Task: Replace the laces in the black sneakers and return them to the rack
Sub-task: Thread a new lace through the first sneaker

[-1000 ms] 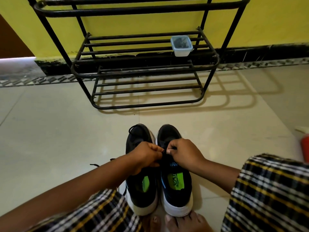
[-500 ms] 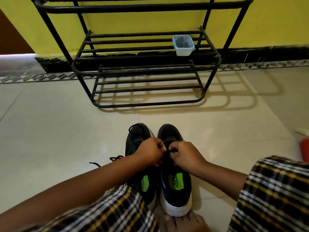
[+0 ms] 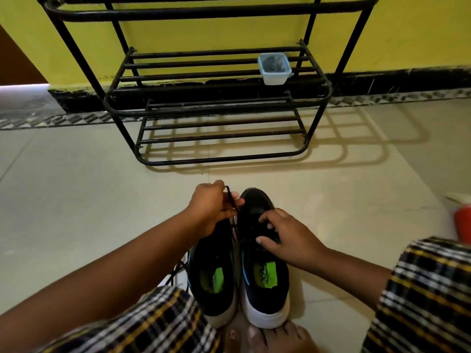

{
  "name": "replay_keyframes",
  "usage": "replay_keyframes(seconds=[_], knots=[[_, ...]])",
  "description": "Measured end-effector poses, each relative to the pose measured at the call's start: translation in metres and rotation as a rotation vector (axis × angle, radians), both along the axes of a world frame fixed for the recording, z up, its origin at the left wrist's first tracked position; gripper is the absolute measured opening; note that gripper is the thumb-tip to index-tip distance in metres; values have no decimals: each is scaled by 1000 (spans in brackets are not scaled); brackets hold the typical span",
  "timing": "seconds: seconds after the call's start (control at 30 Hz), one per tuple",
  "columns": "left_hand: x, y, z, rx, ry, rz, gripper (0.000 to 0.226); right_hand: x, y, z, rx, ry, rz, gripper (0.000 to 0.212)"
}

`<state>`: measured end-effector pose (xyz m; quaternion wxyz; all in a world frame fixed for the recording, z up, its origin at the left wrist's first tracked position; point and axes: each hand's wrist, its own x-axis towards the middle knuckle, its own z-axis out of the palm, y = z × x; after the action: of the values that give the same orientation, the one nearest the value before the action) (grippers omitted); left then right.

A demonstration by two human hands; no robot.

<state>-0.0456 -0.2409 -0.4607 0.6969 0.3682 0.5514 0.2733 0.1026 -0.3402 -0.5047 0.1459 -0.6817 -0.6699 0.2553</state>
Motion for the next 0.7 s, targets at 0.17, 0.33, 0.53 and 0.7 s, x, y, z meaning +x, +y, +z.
replay_keyframes(seconds=[0.17, 0.33, 0.53, 0.7], knots=[[-7, -2, -12, 181, 237, -151, 28, 7, -5, 1, -43, -1, -9, 53], [-14, -15, -26, 654, 717, -774, 17, 5, -6, -2, -64, -17, -14, 51], [-16, -20, -28, 769, 786, -912, 20, 3, -8, -5, -55, -134, -4, 51], [-15, -11, -17, 530, 388, -420, 22, 0, -11, -4, 46, -224, -41, 56]])
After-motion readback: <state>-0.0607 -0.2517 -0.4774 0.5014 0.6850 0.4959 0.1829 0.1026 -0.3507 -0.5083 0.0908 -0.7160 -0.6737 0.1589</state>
